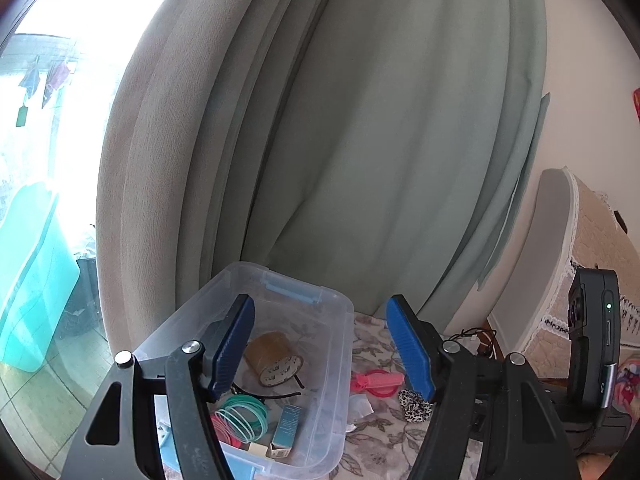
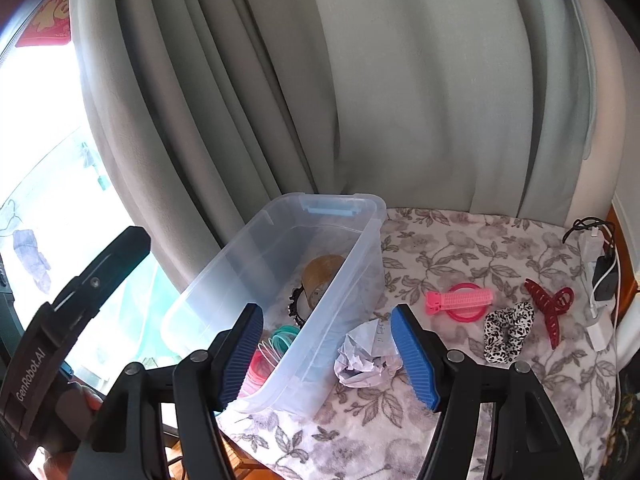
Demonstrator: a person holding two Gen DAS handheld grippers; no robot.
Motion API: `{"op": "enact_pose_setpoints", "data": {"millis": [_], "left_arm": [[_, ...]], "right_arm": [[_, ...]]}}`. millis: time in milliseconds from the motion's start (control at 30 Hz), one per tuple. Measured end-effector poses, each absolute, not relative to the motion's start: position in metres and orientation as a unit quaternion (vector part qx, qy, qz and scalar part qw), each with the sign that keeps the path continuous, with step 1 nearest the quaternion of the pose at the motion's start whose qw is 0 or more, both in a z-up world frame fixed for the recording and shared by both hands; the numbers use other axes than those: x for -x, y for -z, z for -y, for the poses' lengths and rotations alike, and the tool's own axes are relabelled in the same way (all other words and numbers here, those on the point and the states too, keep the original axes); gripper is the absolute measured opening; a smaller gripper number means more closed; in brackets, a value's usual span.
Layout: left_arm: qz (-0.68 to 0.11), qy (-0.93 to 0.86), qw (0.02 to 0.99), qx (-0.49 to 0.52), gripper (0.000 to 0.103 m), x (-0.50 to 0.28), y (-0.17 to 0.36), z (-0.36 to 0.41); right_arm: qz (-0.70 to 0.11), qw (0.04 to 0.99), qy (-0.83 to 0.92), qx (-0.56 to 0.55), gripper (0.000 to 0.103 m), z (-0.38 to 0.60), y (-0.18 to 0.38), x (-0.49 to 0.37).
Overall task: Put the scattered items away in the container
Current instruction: 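Move both open tools back toward the remaining items on the bed, then grasp the crumpled white tissue with the left tool while the right tool grasps the black toy car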
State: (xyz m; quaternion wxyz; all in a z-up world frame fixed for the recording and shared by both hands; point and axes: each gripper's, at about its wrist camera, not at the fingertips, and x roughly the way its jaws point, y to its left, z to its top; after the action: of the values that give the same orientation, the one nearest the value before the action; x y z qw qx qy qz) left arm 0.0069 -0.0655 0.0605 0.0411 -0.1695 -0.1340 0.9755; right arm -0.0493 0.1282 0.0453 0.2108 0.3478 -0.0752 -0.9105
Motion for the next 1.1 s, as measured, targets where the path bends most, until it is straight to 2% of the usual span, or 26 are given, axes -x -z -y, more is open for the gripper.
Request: {"op": "enact_pose_setpoints", "data": {"millis": [467,633,833,967,1100], "left_arm": [[0.085,-0.982,0.072,0.150,0.070,-0.025,-0.089,0.011],[0.051,-0.982,0.084,0.159,0.070,-0.024,-0.088,-0.015],[0.030,-0.974,0.102,0.202,0.070,-0.007,-0.061,-0.046],[0.065,-0.965,0.094,0.237,0.070,-0.001,-0.031,-0.054],[0.046,-0.956,0.081,0.277,0.070,0.012,0.006,-0.070]], "right_arm": [[0.149,0.161,0.938,-0.269,0.070,-0.211,-0.063,0.021],[0.131,0.119,0.947,-0.267,0.074,-0.243,-0.060,0.013],[0.127,0.079,0.948,-0.280,0.074,-0.281,-0.049,0.005],[0.159,0.055,0.936,-0.308,0.074,-0.303,-0.028,0.010],[0.176,0.045,0.925,-0.333,0.074,-0.313,-0.009,0.013]]}}
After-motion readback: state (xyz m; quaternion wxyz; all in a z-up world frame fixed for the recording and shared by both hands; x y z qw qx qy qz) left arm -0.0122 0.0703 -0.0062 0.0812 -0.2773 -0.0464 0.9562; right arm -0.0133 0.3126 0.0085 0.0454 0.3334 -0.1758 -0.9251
